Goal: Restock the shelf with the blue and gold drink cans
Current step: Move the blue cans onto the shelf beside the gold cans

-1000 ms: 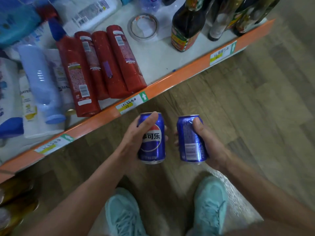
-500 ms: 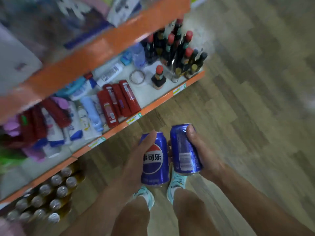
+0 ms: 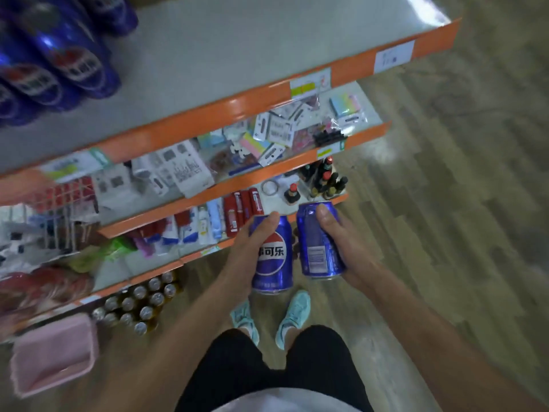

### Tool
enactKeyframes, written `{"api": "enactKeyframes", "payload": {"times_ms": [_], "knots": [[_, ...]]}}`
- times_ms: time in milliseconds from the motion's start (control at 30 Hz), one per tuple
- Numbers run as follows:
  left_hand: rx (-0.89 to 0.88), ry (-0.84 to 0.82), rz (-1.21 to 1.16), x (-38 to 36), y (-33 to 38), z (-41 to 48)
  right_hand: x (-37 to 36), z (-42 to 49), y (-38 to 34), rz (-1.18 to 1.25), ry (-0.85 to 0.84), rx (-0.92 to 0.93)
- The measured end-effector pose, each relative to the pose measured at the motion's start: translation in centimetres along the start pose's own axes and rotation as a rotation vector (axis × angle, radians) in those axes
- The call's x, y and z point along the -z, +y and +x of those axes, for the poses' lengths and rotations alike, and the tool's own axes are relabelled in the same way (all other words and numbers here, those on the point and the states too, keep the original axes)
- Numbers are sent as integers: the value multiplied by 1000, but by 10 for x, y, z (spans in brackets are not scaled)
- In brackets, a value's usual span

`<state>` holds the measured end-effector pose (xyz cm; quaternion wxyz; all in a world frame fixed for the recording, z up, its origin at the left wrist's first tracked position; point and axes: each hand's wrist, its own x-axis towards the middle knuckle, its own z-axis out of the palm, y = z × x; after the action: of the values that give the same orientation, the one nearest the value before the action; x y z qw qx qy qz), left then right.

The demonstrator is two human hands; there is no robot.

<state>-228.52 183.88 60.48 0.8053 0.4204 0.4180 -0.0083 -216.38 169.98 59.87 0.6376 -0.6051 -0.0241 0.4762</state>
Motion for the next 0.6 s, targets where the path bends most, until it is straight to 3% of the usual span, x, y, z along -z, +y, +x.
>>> {"api": "enactKeyframes", "payload": {"times_ms": [233,600], "knots": [[-164,39,20,-3,40,-51,-29,-14,-53,-135,-103,40],[-356,152,9,42,131,-60,-110,23,-113,-284,-187,128]]}}
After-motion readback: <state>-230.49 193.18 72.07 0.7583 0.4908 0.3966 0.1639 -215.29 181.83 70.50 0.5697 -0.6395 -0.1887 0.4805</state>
